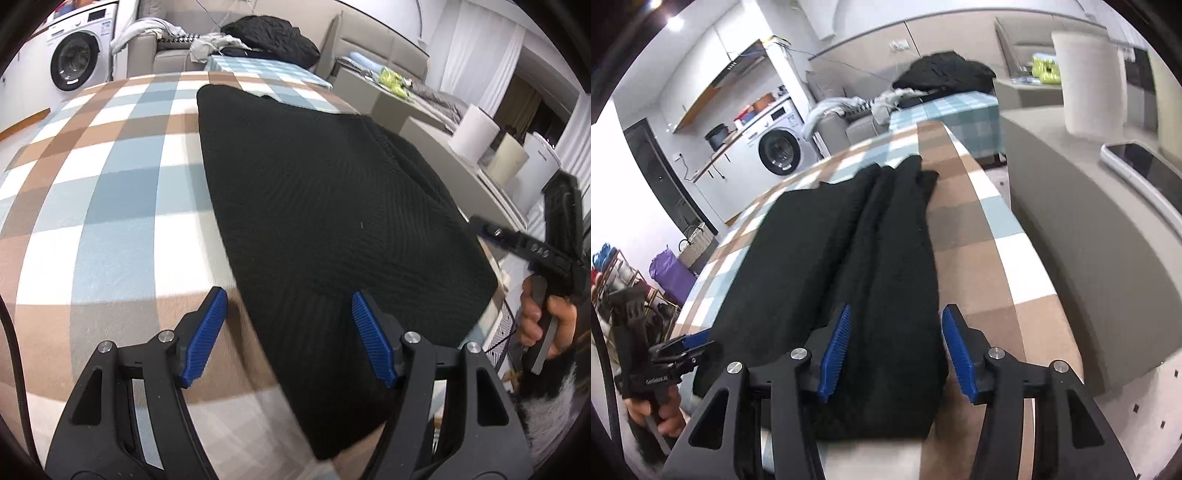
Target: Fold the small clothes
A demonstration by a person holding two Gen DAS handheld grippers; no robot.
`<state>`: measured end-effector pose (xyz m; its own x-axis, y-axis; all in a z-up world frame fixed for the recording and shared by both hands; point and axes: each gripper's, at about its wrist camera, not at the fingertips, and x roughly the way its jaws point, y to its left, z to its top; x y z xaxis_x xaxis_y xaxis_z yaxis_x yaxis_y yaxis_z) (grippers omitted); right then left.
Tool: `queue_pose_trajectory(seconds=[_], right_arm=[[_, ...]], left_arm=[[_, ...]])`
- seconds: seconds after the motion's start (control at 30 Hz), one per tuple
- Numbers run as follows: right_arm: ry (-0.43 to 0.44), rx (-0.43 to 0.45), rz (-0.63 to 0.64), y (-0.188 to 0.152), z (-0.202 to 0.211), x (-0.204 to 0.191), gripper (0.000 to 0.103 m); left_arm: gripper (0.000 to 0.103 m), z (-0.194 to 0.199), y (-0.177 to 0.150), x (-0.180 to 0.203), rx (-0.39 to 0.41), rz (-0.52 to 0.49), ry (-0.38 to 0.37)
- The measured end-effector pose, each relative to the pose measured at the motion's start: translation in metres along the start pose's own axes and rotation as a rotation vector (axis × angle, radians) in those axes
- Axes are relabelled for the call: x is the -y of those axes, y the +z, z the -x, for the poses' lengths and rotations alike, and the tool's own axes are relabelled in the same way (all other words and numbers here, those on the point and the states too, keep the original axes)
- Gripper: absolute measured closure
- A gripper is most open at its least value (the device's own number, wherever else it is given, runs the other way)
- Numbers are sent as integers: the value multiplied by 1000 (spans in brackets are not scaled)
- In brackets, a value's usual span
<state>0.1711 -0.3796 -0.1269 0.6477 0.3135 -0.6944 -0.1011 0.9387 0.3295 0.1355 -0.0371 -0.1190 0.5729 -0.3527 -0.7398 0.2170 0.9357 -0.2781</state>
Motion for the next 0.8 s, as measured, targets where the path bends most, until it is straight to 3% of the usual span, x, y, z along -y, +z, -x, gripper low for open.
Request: queue_pose_trajectory(seconds=[0.13,0.17,0.2,0.27,0.37,0.5,0.8], right_arm=[[-5,-36,4,6,-19,3,52],[-2,-42,13,7,-21,2,61],[-6,-43,29,8,-24,0,66],[-4,-57,65,6,-30,-6,78],[-15,-74,113,5,-34,-18,80],[-8,-91,125,6,-38,-26,82],[40,-131,204,-4,-50,-77,82]], left_arm=[[36,-9,10,-2,1,31,-24],[39,-9,11,-3,4,38,-24],[44,-10,13,-4,8,50,-27],[78,-13,16,-8,12,69,-16],[90,-10,19,-13,30,74,-22],[93,-3,17,-19,56,47,23],[93,35,2,-70,99,111,89]])
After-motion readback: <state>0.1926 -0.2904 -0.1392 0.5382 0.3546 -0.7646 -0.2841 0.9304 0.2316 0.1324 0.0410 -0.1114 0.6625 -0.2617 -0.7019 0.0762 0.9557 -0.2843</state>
